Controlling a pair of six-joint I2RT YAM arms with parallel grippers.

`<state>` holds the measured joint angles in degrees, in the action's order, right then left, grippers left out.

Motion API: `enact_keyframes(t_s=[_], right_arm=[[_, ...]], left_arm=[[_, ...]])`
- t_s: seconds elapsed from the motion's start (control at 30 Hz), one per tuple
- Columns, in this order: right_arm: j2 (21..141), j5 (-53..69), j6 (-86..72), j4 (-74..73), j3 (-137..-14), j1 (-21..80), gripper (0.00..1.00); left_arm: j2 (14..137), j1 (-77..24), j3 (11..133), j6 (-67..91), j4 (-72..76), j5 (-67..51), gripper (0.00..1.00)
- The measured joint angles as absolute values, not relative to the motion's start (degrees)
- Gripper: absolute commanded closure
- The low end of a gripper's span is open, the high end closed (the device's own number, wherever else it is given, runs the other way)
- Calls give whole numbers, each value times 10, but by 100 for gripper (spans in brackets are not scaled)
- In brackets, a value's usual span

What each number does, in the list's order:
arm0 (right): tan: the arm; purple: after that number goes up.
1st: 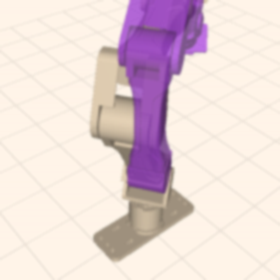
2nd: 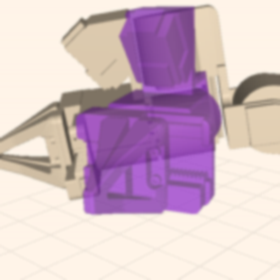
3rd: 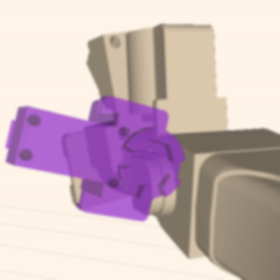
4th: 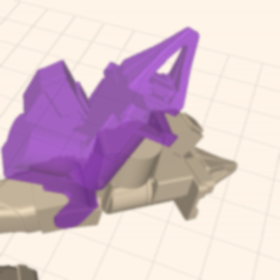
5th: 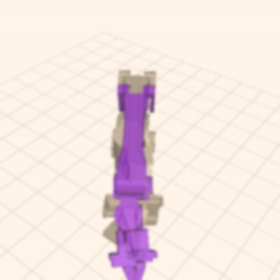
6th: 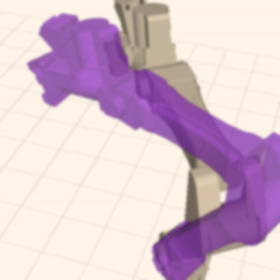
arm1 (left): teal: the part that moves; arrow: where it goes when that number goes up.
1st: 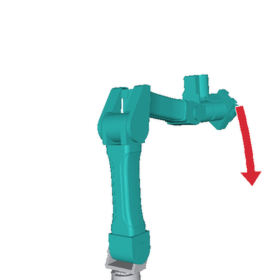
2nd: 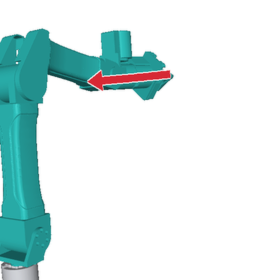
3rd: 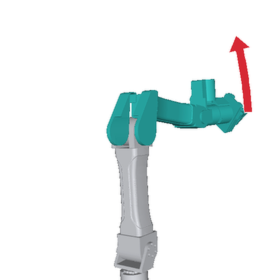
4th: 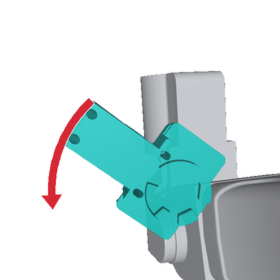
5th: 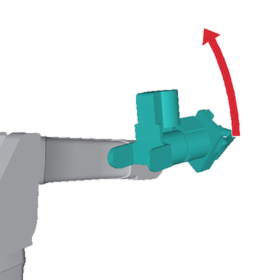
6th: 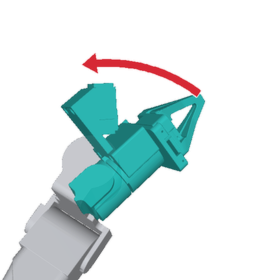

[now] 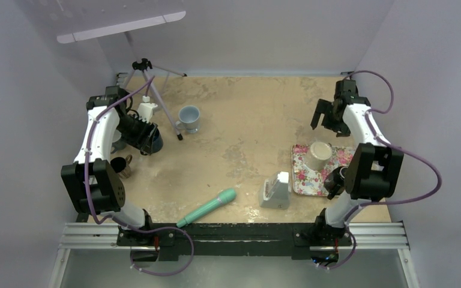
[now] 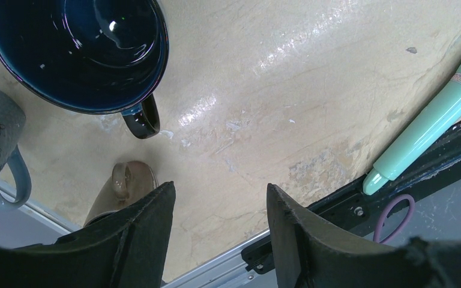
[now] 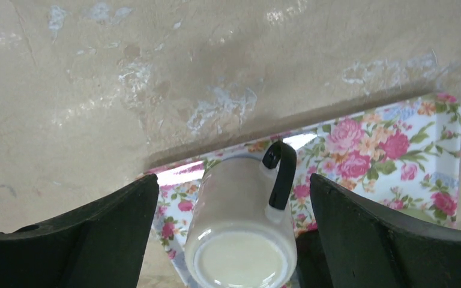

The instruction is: Turn the mug right side up

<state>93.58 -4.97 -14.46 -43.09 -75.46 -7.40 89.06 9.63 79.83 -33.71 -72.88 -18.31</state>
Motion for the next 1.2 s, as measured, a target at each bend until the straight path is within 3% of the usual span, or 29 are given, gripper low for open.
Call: enact_keyframes(t_s=[0.1,0.27,0.6,0.8,1.2], right_arm=[[996,-50,-119,-451,-795,-74,8],[1077,-50,-87,-490,-805,-74,31],[1140,-18,-61,-533,-829,-59,56],[1140,-1,-57,-537,-820,-48,99],[1092,19,-44,-526,-814,-42,100]], left_arm=[[891,96,798,-337,-729,-183,38],[891,96,798,-337,-729,-183,39],[891,96,798,-337,-730,-183,39],[893,96,798,-337,-730,-183,39],[902,96,808,-336,-741,-192,39]])
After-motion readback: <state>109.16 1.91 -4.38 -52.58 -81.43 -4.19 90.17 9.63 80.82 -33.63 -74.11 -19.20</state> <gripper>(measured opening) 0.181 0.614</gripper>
